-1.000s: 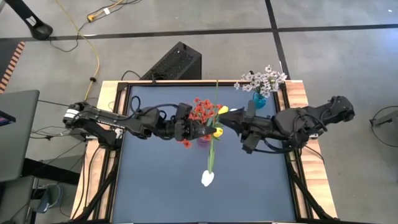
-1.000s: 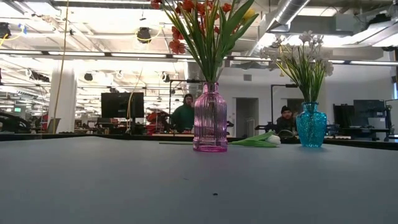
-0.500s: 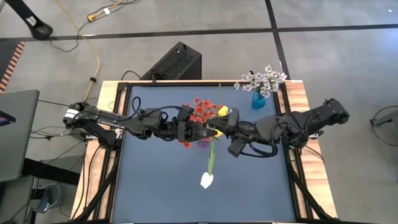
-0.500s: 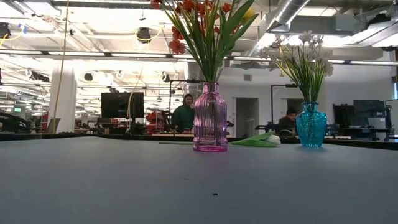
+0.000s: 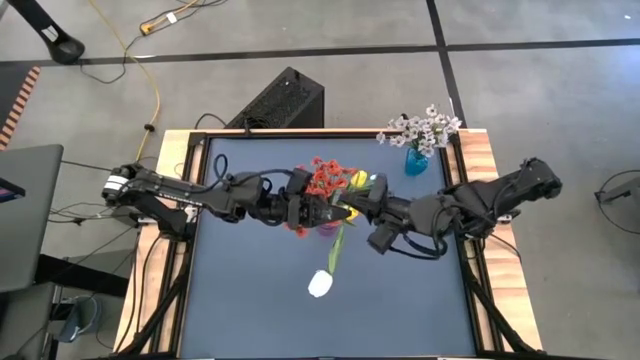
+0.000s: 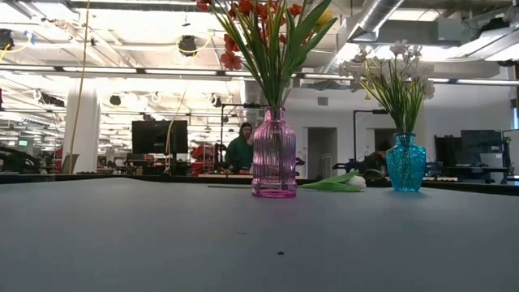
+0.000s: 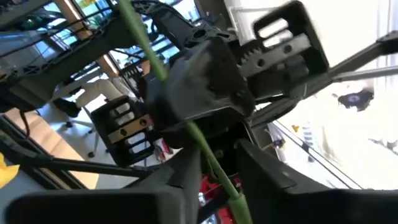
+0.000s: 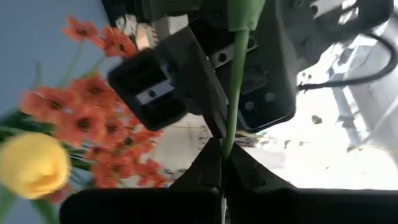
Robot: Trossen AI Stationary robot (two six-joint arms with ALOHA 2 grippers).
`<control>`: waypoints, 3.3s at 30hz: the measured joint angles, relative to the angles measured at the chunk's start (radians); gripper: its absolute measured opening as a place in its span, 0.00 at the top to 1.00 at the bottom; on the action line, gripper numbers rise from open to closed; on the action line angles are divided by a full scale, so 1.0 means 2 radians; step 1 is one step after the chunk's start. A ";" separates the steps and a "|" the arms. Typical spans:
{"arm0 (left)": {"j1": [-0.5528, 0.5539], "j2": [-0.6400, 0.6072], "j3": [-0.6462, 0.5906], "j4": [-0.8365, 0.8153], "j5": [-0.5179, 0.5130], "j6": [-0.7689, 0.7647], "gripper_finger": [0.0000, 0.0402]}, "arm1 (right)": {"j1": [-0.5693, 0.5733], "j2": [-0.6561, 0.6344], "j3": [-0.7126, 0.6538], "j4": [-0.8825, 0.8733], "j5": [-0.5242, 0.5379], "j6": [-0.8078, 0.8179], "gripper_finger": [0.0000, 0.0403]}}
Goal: Sort flowers into vase by color
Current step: Put the white flower into the blue vase
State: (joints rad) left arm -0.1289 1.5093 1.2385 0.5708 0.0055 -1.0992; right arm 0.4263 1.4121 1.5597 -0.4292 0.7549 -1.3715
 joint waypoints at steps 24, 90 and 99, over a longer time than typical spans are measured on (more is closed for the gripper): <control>0.031 -0.039 0.001 0.004 0.005 0.094 0.57 | 0.013 -0.407 -0.242 -0.004 -0.152 0.557 0.94; 0.056 -0.072 0.001 -0.156 0.012 0.234 0.57 | -0.119 -0.523 -0.630 0.430 -0.050 0.549 0.94; 0.100 -0.072 0.001 -0.120 0.012 0.309 0.57 | -0.152 -0.559 -0.630 0.429 -0.050 0.538 0.94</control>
State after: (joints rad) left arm 0.0706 1.3659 1.2400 0.3317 0.0299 -0.4821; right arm 0.1229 0.2938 0.2996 0.4283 0.6544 -0.2951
